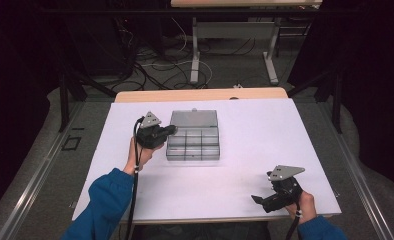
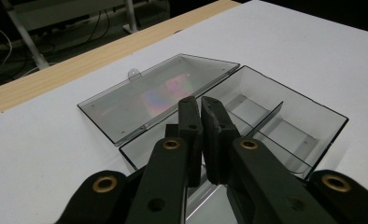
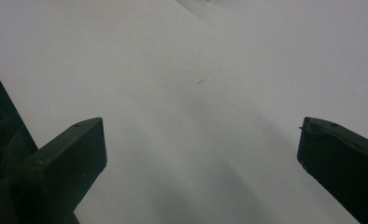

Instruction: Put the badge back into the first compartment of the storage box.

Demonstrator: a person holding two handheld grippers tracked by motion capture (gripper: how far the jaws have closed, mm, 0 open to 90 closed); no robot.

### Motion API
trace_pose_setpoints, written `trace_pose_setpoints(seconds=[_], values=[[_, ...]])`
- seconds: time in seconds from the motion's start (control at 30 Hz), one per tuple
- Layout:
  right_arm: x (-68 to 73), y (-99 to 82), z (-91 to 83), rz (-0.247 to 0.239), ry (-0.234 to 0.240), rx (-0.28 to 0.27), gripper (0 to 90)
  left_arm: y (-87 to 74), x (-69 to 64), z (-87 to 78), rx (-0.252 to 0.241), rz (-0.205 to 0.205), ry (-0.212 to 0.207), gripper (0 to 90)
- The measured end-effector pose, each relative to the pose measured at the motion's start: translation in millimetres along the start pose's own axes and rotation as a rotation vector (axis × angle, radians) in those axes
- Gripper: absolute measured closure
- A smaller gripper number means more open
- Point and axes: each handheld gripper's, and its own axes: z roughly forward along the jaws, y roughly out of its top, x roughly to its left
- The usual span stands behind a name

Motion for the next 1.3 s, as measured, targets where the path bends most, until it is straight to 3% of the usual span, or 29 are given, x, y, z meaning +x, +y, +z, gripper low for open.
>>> trace_pose_setpoints(seconds=[0.7, 1.3], values=[[-0.6, 0.3, -0.2, -0.011, 0.006, 0.011, 1.0, -1.4, 13.4, 24.8, 0.068, -0.027, -0.009, 87.9], [-1.0, -2.3, -1.9, -0.003, 0.006, 0.007, 1.1, -4.2, 12.8, 39.5, 0.120, -0.025, -0.024, 87.9]])
